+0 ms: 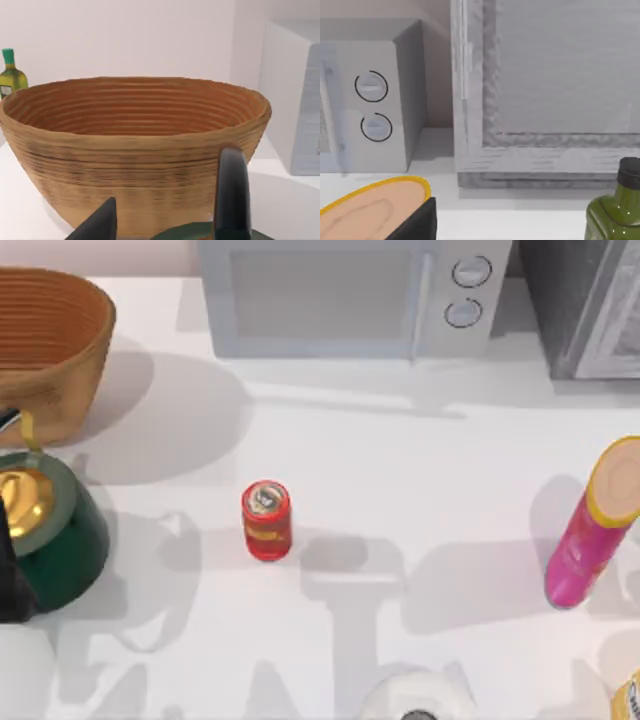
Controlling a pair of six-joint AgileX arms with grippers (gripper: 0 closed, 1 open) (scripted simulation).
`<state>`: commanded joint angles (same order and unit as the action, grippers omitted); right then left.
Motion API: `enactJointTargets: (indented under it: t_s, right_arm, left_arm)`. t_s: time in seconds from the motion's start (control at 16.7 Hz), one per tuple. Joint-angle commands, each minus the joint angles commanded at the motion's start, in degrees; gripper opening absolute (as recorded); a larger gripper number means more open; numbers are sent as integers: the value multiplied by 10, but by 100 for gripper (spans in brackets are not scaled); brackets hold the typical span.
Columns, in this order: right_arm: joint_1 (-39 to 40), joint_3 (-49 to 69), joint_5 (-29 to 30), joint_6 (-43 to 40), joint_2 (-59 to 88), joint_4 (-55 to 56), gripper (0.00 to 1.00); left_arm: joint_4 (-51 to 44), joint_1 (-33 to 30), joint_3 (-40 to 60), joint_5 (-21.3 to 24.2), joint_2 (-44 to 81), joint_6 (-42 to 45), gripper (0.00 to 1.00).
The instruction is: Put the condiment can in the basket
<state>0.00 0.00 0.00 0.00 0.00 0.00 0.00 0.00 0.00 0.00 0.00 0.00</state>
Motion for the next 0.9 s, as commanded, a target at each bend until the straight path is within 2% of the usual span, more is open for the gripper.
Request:
enactJointTargets:
  t_s: [0.18,0.36,0.6,0.9]
  right_arm:
    - [0,0,0,0,0,0,100]
    - [0,0,0,0,0,0,100]
    - [0,0,0,0,0,0,100]
    - [0,0,0,0,0,0,100]
  left_arm:
    - [-1,0,4,3,5,4,100]
    - [-14,-5,38,29,52,41,100]
    - [-50,-18,120,87,181,130,100]
    - [-108,-39,257,184,425,283,100]
